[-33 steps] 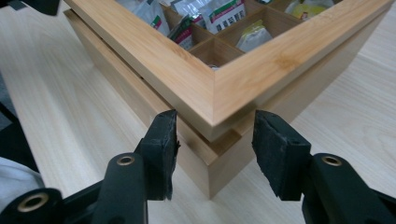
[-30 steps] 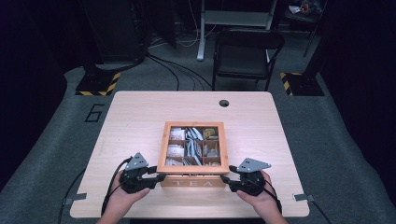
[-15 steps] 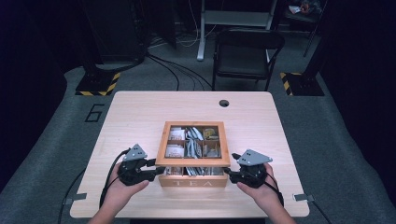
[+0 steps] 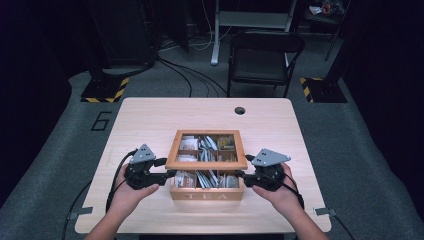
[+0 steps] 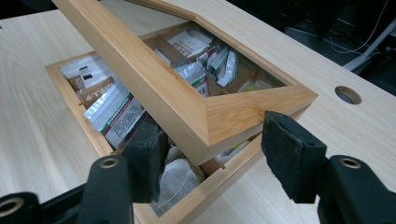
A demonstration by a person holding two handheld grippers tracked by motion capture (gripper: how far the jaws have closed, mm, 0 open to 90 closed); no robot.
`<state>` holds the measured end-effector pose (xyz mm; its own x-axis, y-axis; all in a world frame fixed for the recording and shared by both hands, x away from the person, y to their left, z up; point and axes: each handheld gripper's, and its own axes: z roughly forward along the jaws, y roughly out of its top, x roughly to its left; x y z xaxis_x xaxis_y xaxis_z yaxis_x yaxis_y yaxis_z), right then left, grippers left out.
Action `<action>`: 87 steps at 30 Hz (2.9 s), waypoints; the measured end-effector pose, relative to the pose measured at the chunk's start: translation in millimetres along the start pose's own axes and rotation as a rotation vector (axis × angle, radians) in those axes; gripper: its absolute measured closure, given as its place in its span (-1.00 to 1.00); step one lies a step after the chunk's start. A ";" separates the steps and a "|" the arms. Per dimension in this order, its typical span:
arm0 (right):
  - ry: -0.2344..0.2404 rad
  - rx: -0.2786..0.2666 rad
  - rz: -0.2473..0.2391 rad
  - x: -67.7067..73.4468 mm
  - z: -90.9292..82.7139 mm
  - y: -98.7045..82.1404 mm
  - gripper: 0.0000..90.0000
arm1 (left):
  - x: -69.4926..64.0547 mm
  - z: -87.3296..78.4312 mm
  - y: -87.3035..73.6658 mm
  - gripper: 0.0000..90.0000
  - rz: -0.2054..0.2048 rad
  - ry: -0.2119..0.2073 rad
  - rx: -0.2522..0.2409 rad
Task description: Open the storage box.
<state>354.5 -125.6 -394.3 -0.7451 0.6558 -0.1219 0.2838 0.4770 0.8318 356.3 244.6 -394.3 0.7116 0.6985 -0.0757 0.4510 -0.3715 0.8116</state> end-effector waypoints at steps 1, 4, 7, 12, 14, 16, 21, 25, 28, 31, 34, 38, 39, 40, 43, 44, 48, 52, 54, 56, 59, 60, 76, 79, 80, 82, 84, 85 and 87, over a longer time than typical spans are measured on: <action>0.000 0.000 0.000 0.0 0.0 0.0 -0.09 | 0.0 0.0 0.0 -0.03 0.000 0.000 0.000; 0.007 -0.005 -0.003 -3.1 -0.8 4.4 -0.09 | 2.0 -1.1 5.5 -0.03 0.007 0.002 -0.002; 0.017 -0.013 0.000 -7.9 -2.0 11.8 -0.09 | 3.5 -3.3 12.6 -0.03 0.016 0.004 -0.009; 0.031 -0.021 0.006 -14.2 -3.4 19.9 -0.07 | 6.0 -5.1 20.4 -0.03 0.035 0.018 -0.029; 0.033 -0.023 0.009 -17.6 -3.9 23.6 -0.04 | 5.8 -5.6 22.6 -0.03 0.044 0.024 -0.031; 0.046 -0.022 0.010 -21.2 -4.5 26.5 -0.03 | 6.4 -5.0 27.3 -0.03 0.057 0.038 -0.040; 0.055 -0.023 0.037 -26.1 -4.5 30.8 0.00 | 8.4 -3.5 33.7 -0.02 0.070 0.048 -0.046; 0.052 -0.031 0.048 -30.8 -4.0 34.6 0.03 | 11.6 -3.2 40.2 -0.02 0.073 0.050 -0.057; 0.046 -0.035 0.058 -34.3 -2.1 38.8 0.03 | 13.3 -3.4 44.2 0.00 0.083 0.055 -0.059; 0.041 -0.039 0.052 -35.8 -0.3 40.4 0.02 | 13.7 -3.0 46.2 0.02 0.089 0.064 -0.065; 0.043 -0.045 0.068 -39.5 0.7 43.3 0.04 | 16.7 -2.4 48.9 0.03 0.086 0.061 -0.080; 0.047 -0.039 0.082 -42.5 0.2 46.8 0.06 | 19.4 -0.4 49.7 0.03 0.093 0.066 -0.104; 0.047 -0.039 0.082 -42.5 0.2 46.8 0.06 | 19.4 -0.4 49.7 0.03 0.093 0.066 -0.104; 0.055 -0.038 0.076 -44.4 0.3 48.3 0.07 | 20.0 0.4 50.1 0.03 0.095 0.069 -0.106; 0.052 -0.038 0.082 -45.1 0.4 49.2 0.08 | 22.2 3.6 51.0 0.04 0.096 0.076 -0.106; 0.051 -0.040 0.088 -45.9 0.4 49.9 0.08 | 23.5 5.8 51.5 0.05 0.097 0.081 -0.107; 0.048 -0.051 0.087 -47.6 0.9 51.3 0.09 | 25.5 7.6 53.7 0.08 0.100 0.094 -0.112; 0.036 -0.070 0.096 -49.4 3.7 51.4 0.09 | 26.0 8.6 55.4 0.12 0.108 0.110 -0.129; 0.030 -0.061 0.082 -50.1 7.4 48.9 0.05 | 26.7 8.5 56.5 0.12 0.100 0.106 -0.129; 0.027 -0.056 0.082 -50.5 8.9 47.9 0.05 | 27.6 8.9 57.9 0.12 0.100 0.107 -0.133; 0.013 -0.052 0.097 -54.0 14.6 44.2 0.07 | 29.1 8.8 61.0 0.12 0.093 0.108 -0.129; 0.003 -0.059 0.099 -57.1 17.1 43.9 0.07 | 30.0 8.8 62.7 0.13 0.085 0.103 -0.128; -0.047 -0.098 0.126 -64.9 28.9 57.2 0.20 | 37.5 16.2 70.3 0.17 0.032 0.157 -0.143; -0.049 -0.099 0.130 -65.6 29.7 57.7 0.20 | 38.0 18.0 70.8 0.24 0.029 0.162 -0.145; -0.052 -0.104 0.142 -66.9 31.3 58.8 0.19 | 38.9 19.6 71.4 0.25 0.033 0.170 -0.145; -0.052 -0.106 0.148 -68.3 32.1 59.0 0.19 | 40.1 20.9 71.7 0.26 0.032 0.174 -0.149; -0.049 -0.109 0.160 -69.6 33.0 59.7 0.19 | 41.1 21.8 72.1 0.28 0.031 0.177 -0.153; -0.049 -0.109 0.160 -69.6 33.0 59.7 0.19 | 41.1 21.8 72.1 0.28 0.031 0.177 -0.153; -0.050 -0.113 0.166 -70.8 33.8 59.9 0.19 | 41.6 22.3 72.5 0.29 0.039 0.180 -0.155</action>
<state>444.7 -123.8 -354.1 -0.6620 0.7495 -0.0023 0.3284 0.2929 0.8980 430.6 233.1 -351.6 0.6131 0.7884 0.0509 0.3270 -0.3120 0.8920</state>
